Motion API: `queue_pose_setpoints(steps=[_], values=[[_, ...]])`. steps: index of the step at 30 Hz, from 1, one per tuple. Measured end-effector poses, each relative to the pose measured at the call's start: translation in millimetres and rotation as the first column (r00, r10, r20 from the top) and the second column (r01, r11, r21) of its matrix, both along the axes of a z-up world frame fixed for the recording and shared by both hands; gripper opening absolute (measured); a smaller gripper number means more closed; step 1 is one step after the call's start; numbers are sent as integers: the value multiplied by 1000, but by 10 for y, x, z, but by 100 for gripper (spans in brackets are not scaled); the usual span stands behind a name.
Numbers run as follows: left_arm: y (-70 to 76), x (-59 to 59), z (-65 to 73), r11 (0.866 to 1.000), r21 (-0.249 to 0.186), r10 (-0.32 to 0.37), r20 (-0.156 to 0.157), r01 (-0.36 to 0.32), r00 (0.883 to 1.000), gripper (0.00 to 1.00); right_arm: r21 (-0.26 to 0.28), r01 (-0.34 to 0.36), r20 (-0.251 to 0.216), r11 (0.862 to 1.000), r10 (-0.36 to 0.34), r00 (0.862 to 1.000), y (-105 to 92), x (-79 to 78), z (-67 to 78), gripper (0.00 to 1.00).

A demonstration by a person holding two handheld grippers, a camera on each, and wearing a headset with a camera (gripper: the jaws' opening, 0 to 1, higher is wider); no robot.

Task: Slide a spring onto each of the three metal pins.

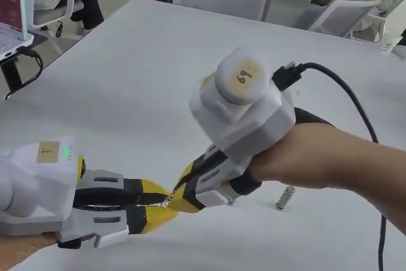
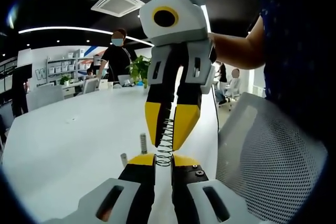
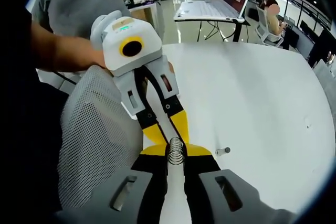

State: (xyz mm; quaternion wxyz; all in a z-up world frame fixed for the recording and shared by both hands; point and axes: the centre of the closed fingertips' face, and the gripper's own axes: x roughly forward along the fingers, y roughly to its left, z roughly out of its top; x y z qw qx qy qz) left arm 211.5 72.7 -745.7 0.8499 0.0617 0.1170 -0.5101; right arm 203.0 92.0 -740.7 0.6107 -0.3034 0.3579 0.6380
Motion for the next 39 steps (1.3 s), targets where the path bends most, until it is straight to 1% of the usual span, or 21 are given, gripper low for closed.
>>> queue_pose_setpoints(steps=[4, 6, 8, 9, 11, 13, 16, 26, 27, 29, 31, 33, 35, 38, 39], values=[[-28, 2, -25, 1000, 1, -4, -9, 4, 1000, 4, -21, -9, 3, 1000, 10, 1000, -21, 0, -21, 8], [-32, 9, -43, 1000, 2, -2, -23, 2, 1000, 6, -25, -10, 4, 1000, 10, 1000, -27, 8, -26, 8], [-28, 7, -75, 1000, 18, -3, -24, 3, 1000, 9, -36, -8, 12, 999, 9, 1000, -48, 45, -28, 8], [-21, 0, -99, 1000, 28, -1, -35, 2, 999, 10, -47, -4, 14, 999, 5, 1000, -72, 74, -31, 8], [-15, -13, -108, 999, 33, -4, -35, 6, 999, 11, -53, -2, 39, 999, 4, 999, -97, 138, -22, 8], [8, -10, -115, 999, 34, 8, -38, -6, 999, 15, -63, 6, 42, 998, -4, 999, -134, 196, -12, 8], [52, -4, -115, 999, 28, 24, -43, -23, 999, 19, -70, 19, 57, 997, -15, 998, -174, 283, 14, 8], [174, 43, -133, 996, 25, 82, -48, -81, 995, 39, -91, 36, 98, 995, -27, 995, -240, 442, 48, 8], [186, 48, -141, 996, 26, 89, -50, -88, 995, 42, -93, 38, 102, 995, -28, 994, -243, 479, 49, 8], [206, 57, -152, 994, 28, 103, -52, -101, 993, 47, -95, 41, 105, 995, -31, 994, -247, 481, 52, 8], [221, 58, -160, 994, 30, 109, -51, -108, 993, 48, -99, 43, 110, 994, -32, 993, -244, 526, 45, 8], [233, 62, -168, 993, 34, 116, -49, -114, 992, 52, -109, 44, 117, 993, -32, 993, -252, 552, 31, 8], [256, 71, -184, 991, 37, 134, -57, -132, 989, 57, -122, 44, 129, 992, -28, 991, -246, 622, -1, 8], [285, 83, -205, 988, 35, 156, -76, -154, 985, 64, -129, 46, 122, 991, -30, 992, -237, 650, -25, 8], [289, 83, -204, 987, 34, 157, -77, -155, 985, 65, -136, 44, 125, 990, -27, 992, -242, 653, -37, 8]])
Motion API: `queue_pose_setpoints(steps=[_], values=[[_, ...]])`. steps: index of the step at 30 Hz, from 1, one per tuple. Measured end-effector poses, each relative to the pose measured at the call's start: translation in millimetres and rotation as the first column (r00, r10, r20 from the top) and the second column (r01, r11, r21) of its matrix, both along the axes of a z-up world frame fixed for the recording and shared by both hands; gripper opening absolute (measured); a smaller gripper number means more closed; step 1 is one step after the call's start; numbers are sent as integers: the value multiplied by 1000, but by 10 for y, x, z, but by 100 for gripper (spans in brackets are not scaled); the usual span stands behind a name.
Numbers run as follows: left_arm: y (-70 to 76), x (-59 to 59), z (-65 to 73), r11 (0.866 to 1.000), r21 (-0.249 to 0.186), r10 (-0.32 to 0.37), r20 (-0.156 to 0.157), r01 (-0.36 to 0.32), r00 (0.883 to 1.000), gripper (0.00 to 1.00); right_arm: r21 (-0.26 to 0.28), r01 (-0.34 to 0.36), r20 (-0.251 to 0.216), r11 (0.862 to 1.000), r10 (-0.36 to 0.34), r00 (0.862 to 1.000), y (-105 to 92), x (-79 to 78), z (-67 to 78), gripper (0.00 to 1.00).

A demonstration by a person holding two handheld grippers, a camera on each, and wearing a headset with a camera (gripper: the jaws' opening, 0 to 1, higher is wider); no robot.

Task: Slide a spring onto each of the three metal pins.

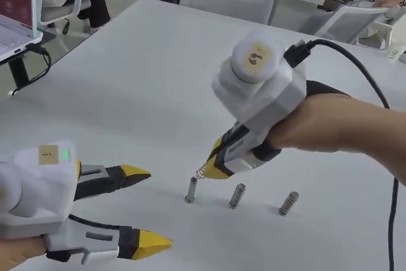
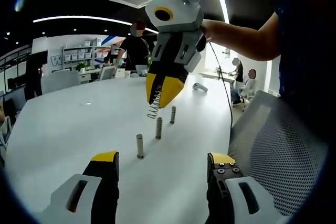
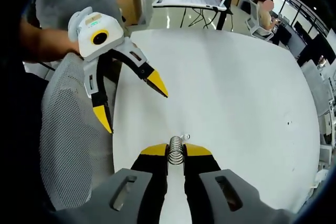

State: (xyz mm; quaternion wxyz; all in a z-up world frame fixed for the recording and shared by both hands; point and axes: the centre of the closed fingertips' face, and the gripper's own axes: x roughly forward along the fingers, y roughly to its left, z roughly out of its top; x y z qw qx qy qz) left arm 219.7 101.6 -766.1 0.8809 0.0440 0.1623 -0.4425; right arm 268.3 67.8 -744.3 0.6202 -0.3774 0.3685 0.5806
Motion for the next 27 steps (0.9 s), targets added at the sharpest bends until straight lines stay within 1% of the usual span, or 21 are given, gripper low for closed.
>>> queue_pose_setpoints(steps=[2, 5, 7, 10, 12, 14, 16, 18, 20, 22, 27], values=[[10, -5, -1, 1000, 4, 1, 1, -1, 1000, 66, -16, -4, 11, 1000, 4, 1000, -7, 52, -36, 8], [22, -8, -2, 1000, 7, 4, -1, -4, 1000, 68, -26, -7, 6, 1000, 7, 1000, 9, 79, -70, 8], [32, -7, -10, 1000, 14, 7, -3, -7, 1000, 69, -42, -13, 9, 999, 14, 1000, 16, 98, -107, 8], [32, -9, -10, 1000, 18, 7, -5, -7, 1000, 69, -59, -19, -2, 998, 18, 1000, 34, 104, -161, 8], [25, -13, -3, 1000, 19, 6, -3, -6, 1000, 69, -68, -23, -4, 997, 23, 1000, 58, 140, -205, 8], [22, -13, 0, 1000, 20, 8, -2, -8, 1000, 69, -74, -27, -12, 997, 26, 1000, 75, 131, -229, 8], [24, -13, 1, 1000, 19, 12, -2, -11, 1000, 69, -84, -28, -17, 996, 27, 999, 96, 177, -268, 8], [28, -16, 0, 1000, 17, 15, -3, -15, 1000, 69, -95, -36, -14, 995, 35, 999, 101, 177, -288, 8], [34, -20, -6, 1000, 17, 18, -5, -18, 1000, 69, -106, -40, -24, 994, 38, 999, 100, 180, -310, 8], [40, -27, -15, 1000, 18, 20, -7, -20, 1000, 69, -115, -46, -23, 992, 44, 999, 114, 210, -335, 8], [45, -37, -24, 1000, 15, 27, -11, -27, 1000, 68, -136, -57, -36, 989, 53, 998, 109, 174, -376, 8]])
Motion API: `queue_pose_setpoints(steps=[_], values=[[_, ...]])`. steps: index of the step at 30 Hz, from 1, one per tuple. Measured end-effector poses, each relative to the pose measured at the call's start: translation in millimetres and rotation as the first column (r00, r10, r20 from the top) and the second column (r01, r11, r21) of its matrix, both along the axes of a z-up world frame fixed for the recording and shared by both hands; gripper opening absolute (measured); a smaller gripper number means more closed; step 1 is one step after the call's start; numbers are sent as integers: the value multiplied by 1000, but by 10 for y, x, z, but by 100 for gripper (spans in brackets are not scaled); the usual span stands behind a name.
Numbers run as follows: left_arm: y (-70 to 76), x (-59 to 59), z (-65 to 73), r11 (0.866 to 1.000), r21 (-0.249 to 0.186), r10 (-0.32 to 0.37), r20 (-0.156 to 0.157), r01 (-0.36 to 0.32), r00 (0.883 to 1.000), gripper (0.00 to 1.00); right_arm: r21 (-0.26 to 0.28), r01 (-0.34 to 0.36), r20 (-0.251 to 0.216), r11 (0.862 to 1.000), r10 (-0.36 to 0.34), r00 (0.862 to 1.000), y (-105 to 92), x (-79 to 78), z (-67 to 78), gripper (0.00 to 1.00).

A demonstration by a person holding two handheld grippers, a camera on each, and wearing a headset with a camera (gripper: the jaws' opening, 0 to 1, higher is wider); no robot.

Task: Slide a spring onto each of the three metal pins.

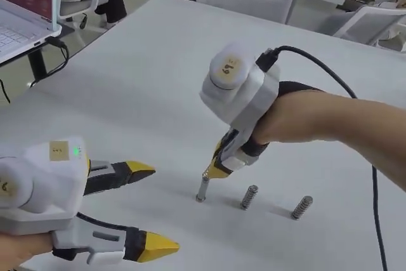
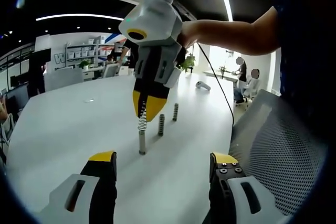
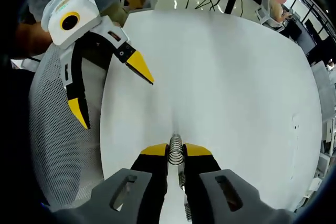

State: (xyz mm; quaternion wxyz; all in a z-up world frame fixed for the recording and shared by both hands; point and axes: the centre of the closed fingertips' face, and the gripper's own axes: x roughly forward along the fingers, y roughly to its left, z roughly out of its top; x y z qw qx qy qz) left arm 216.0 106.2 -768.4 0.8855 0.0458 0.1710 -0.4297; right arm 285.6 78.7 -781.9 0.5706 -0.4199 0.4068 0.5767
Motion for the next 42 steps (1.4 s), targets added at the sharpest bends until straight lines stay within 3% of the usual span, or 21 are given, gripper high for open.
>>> queue_pose_setpoints(steps=[20, 27, 39, 42], values=[[36, -22, -10, 1000, 1, 7, -1, -7, 1000, 64, -51, -15, -12, 999, 14, 1000, 11, -23, -164, 8], [42, -19, -3, 1000, 2, 8, -1, -8, 1000, 63, -35, -6, -20, 999, 6, 1000, 70, -22, -142, 9], [33, -30, 11, 1000, 3, 5, 1, -5, 1000, 63, -97, -40, 15, 994, 42, 999, 77, 4, -152, 9], [37, -30, 15, 1000, 2, 6, 2, -6, 1000, 62, -111, -44, 6, 993, 45, 999, 92, 11, -160, 9]])
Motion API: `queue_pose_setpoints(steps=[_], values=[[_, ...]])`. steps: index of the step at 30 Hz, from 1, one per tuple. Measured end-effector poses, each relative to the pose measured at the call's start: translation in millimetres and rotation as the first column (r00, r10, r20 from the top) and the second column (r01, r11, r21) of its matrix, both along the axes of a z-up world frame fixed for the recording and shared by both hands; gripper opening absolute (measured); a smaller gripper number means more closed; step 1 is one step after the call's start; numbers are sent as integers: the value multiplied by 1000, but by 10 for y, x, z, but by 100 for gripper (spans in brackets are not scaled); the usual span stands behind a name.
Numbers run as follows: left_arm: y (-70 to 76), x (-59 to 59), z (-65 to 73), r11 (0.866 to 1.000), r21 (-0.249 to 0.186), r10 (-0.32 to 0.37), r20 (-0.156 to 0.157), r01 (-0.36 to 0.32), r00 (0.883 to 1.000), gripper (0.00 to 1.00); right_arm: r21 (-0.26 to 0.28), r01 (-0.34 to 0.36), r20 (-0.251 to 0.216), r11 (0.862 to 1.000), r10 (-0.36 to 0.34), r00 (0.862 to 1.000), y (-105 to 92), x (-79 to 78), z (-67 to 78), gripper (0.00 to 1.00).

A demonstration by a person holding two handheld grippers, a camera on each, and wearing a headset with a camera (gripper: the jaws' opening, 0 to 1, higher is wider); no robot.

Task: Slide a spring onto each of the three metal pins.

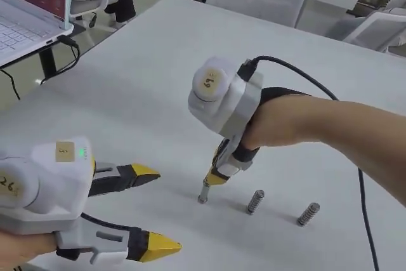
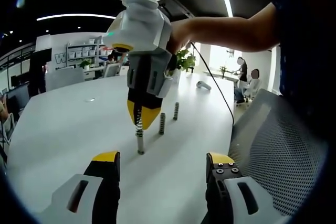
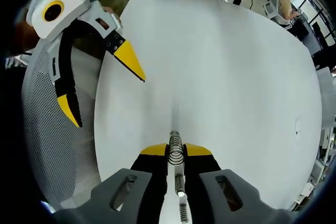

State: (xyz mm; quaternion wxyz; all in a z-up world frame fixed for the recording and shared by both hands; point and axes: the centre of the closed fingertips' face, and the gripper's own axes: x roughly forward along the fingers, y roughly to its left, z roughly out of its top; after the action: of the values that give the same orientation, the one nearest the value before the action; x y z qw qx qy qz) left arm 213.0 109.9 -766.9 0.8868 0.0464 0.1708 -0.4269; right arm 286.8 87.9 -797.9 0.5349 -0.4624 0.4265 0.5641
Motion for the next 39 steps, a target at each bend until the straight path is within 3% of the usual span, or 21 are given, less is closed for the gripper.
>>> queue_pose_setpoints(steps=[7, 13, 21, 39], values=[[20, -2, 4, 1000, -1, 4, 1, -4, 1000, 62, -36, -14, -1, 999, 14, 1000, 11, -15, 7, 9], [39, -3, 1, 1000, -3, 10, 1, -10, 1000, 62, -81, -33, -7, 996, 32, 999, -25, -57, -72, 8], [66, 5, -13, 1000, -4, 16, -2, -16, 1000, 62, -86, -29, -13, 996, 28, 1000, -14, -82, -141, 9], [74, 10, -22, 1000, -4, 19, -6, -19, 1000, 61, -79, -5, -30, 997, 3, 1000, -12, 1, -474, 9]])
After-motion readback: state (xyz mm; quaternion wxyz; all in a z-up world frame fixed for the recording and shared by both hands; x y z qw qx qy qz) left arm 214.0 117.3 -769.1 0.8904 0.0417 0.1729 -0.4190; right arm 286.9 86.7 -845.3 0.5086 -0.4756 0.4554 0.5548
